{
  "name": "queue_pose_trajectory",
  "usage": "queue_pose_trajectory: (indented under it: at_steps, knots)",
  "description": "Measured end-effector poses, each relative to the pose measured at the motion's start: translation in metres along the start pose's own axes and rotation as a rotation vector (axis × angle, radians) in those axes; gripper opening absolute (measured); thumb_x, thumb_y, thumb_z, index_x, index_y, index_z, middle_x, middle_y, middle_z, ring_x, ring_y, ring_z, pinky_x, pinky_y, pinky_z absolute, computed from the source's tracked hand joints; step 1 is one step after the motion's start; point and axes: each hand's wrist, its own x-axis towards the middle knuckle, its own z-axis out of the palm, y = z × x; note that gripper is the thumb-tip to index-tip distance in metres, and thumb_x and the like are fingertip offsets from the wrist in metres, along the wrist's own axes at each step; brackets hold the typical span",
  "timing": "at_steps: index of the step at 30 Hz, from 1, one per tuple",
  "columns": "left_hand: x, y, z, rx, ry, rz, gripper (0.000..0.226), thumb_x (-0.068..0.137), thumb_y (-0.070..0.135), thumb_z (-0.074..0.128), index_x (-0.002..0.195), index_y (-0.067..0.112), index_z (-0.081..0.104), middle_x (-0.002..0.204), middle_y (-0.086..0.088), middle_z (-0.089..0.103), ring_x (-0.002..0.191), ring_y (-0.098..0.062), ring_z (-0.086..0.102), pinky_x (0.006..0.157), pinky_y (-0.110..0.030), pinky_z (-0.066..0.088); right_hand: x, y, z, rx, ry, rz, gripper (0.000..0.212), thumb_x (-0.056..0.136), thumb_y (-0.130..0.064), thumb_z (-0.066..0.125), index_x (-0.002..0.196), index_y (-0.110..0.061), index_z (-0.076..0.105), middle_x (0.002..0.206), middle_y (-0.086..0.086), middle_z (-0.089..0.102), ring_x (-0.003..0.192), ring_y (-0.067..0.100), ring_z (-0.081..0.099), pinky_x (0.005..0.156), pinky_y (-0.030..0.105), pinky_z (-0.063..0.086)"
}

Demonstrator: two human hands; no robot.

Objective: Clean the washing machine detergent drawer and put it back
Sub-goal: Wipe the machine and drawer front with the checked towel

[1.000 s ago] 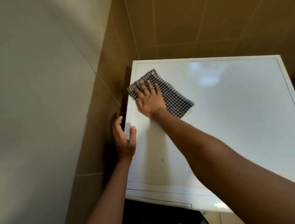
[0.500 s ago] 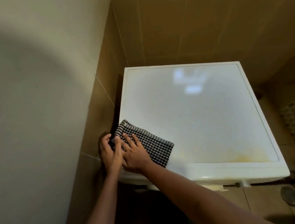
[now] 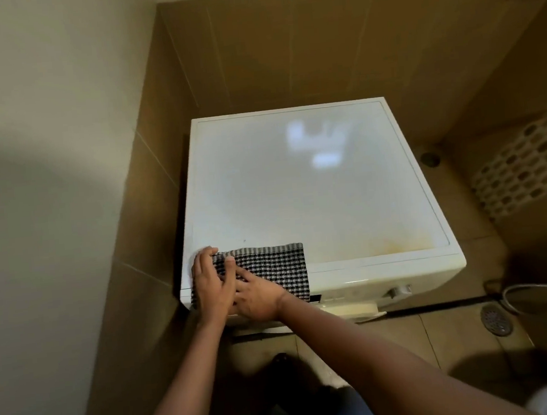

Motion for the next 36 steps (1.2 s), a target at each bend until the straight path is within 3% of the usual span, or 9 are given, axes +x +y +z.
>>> queue_pose_trajectory:
  at_steps: [7, 11, 15, 20, 23, 27, 29, 32, 36]
  knots:
    - [-0.035, 0.019, 0.025, 0.032, -0.020, 0.067, 0.034, 0.094, 0.015, 0.059, 0.122, -0.003, 0.053, 0.129, -0.020, 0.053, 0.121, -0.032, 0.048, 0.101, -0.040, 0.041, -0.061, 0.011, 0.033, 0.114, 0.142, 0.143, 0.053, 0.097, -0.027, 0.043, 0.147, -0.033, 0.028, 0.158, 0.007, 0.018, 0.146, 0.035, 0.013, 0.117, 0.053, 0.003]
    - [-0.052, 0.018, 0.032, 0.039, -0.086, 0.051, 0.034, 0.096, 0.017, 0.056, 0.125, 0.000, 0.050, 0.132, -0.019, 0.049, 0.123, -0.031, 0.044, 0.100, -0.039, 0.038, -0.124, 0.024, 0.063, 0.205, 0.161, 0.296, 0.059, 0.100, -0.038, 0.029, 0.150, -0.041, -0.004, 0.160, 0.004, 0.002, 0.147, 0.032, 0.006, 0.118, 0.052, 0.003]
    - [-0.069, 0.016, 0.035, 0.079, -0.117, 0.022, 0.040, 0.097, 0.023, 0.053, 0.131, 0.002, 0.046, 0.138, -0.018, 0.045, 0.128, -0.030, 0.041, 0.102, -0.033, 0.033, -0.193, 0.036, 0.087, 0.281, 0.146, 0.555, 0.053, 0.099, -0.048, 0.013, 0.150, -0.039, -0.001, 0.159, -0.001, 0.009, 0.147, 0.026, 0.011, 0.119, 0.047, 0.003]
    - [-0.080, 0.014, 0.029, 0.075, -0.168, 0.039, 0.065, 0.092, 0.052, 0.037, 0.135, 0.003, 0.044, 0.141, -0.017, 0.043, 0.131, -0.028, 0.039, 0.106, -0.037, 0.033, -0.261, 0.039, 0.112, 0.404, 0.206, 0.990, 0.053, 0.099, -0.049, 0.006, 0.150, -0.036, 0.003, 0.160, 0.001, 0.014, 0.148, 0.021, 0.007, 0.120, 0.043, 0.001]
    - [-0.074, 0.010, 0.025, 0.071, -0.187, 0.042, 0.054, 0.097, 0.040, 0.045, 0.136, 0.003, 0.044, 0.142, -0.017, 0.042, 0.131, -0.028, 0.040, 0.104, -0.030, 0.031, -0.278, 0.028, 0.123, 0.553, 0.357, 1.304, 0.053, 0.100, -0.042, 0.015, 0.152, -0.031, 0.014, 0.160, 0.002, 0.013, 0.148, 0.022, 0.004, 0.120, 0.043, -0.002]
    - [-0.068, 0.008, 0.018, 0.003, -0.172, -0.014, 0.038, 0.101, 0.026, 0.045, 0.134, 0.008, 0.048, 0.139, -0.013, 0.047, 0.127, -0.023, 0.044, 0.097, -0.027, 0.033, -0.230, 0.002, 0.114, 0.726, 0.529, 1.583, 0.057, 0.100, -0.042, 0.015, 0.153, -0.022, 0.008, 0.161, 0.008, -0.002, 0.147, 0.032, -0.007, 0.119, 0.050, -0.003]
    - [-0.064, 0.008, 0.014, -0.030, -0.172, -0.053, 0.038, 0.101, 0.030, 0.040, 0.132, 0.011, 0.051, 0.136, -0.009, 0.052, 0.124, -0.021, 0.046, 0.096, -0.026, 0.033, -0.190, -0.016, 0.104, 0.748, 0.547, 1.587, 0.059, 0.099, -0.043, 0.018, 0.152, -0.019, 0.005, 0.158, 0.004, -0.019, 0.145, 0.036, -0.011, 0.118, 0.051, -0.003]
    - [-0.057, 0.007, 0.005, -0.069, -0.162, -0.100, 0.038, 0.102, 0.033, 0.035, 0.126, 0.014, 0.057, 0.131, -0.004, 0.058, 0.121, -0.019, 0.050, 0.096, -0.024, 0.035, -0.133, -0.047, 0.092, 0.654, 0.533, 1.355, 0.058, 0.100, -0.040, 0.024, 0.149, -0.020, 0.000, 0.147, -0.007, -0.043, 0.141, 0.026, -0.027, 0.114, 0.044, -0.020]
    - [-0.052, 0.000, -0.007, -0.084, -0.068, -0.068, 0.034, 0.102, 0.026, 0.037, 0.118, 0.008, 0.060, 0.124, -0.008, 0.062, 0.115, -0.023, 0.054, 0.090, -0.021, 0.036, -0.069, -0.073, 0.071, 0.418, 0.455, 0.836, 0.060, 0.101, -0.034, 0.034, 0.152, -0.020, 0.008, 0.156, 0.005, -0.013, 0.143, 0.025, -0.022, 0.116, 0.039, -0.019]
